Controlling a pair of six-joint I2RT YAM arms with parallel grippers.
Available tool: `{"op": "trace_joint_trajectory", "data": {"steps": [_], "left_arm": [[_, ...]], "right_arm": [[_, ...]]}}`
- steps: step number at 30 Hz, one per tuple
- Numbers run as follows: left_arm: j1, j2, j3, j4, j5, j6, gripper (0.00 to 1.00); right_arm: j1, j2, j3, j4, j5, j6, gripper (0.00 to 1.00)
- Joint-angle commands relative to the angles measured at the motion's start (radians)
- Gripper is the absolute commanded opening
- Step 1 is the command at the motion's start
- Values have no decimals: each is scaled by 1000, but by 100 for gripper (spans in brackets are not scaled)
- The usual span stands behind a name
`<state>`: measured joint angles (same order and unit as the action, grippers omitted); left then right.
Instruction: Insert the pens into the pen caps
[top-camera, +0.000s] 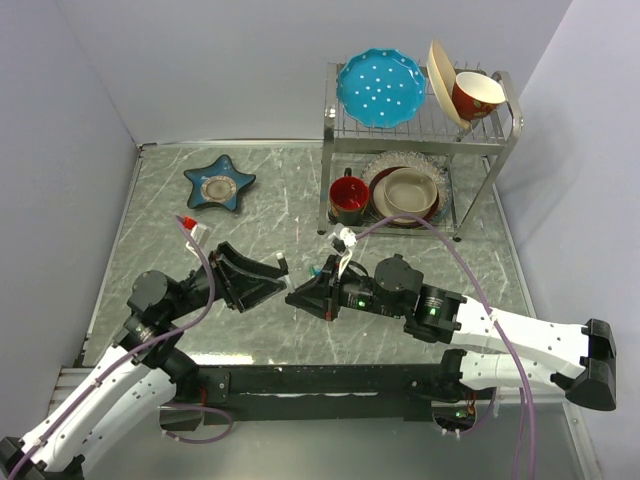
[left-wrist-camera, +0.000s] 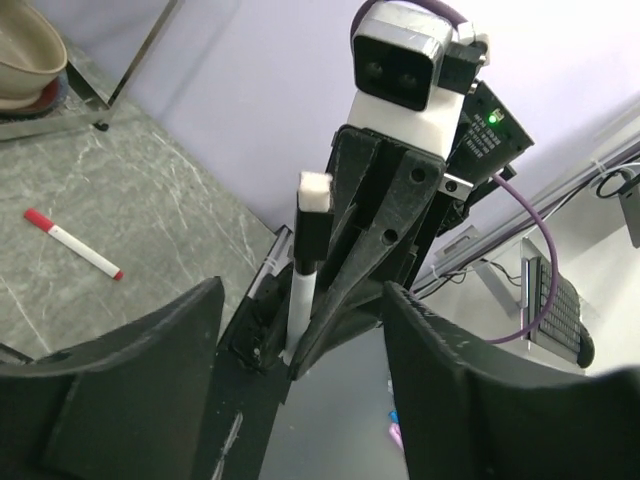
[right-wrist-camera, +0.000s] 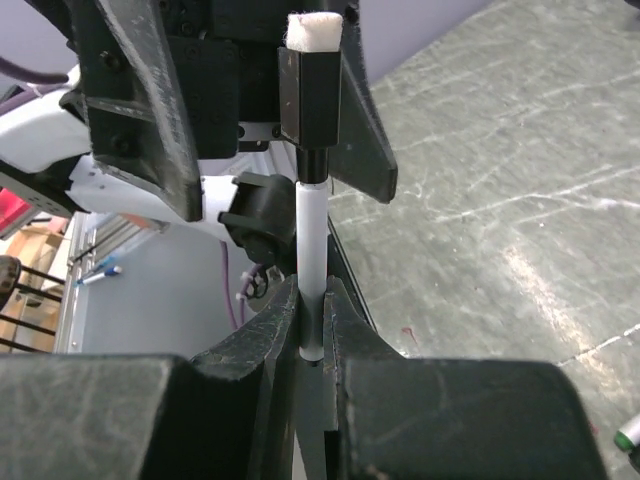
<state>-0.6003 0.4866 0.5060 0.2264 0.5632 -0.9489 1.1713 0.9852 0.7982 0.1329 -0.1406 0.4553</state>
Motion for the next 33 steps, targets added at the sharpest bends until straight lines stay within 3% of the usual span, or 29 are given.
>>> {"op": "trace_joint_trajectory", "data": {"steps": [1,11,17,20,21,27,33], "left_arm": [[-3,12,83,4,-5,45,71],[-3,79,157,19,-33,52,63],[-4,89,138,37,-20,19,38],[-4,84,112,56,-10,-5,5],[-3,84,102,66,12,-19,1],[-9,87,-33,183,89,-139,1],[-59,105,-110,114,55,-113,1]], "right_arm": [[8,-13,-4,83,-16,23,0],[28,-31,-7,65,-2,22,0],[28,-23,-4,73,-1,22,0],[28,-20,9,68,6,14,0],[28,-25,13,68,33,14,0],[-10,-4,137,62,175,-30,0],[-102,44,275,53,196,-78,0]]}}
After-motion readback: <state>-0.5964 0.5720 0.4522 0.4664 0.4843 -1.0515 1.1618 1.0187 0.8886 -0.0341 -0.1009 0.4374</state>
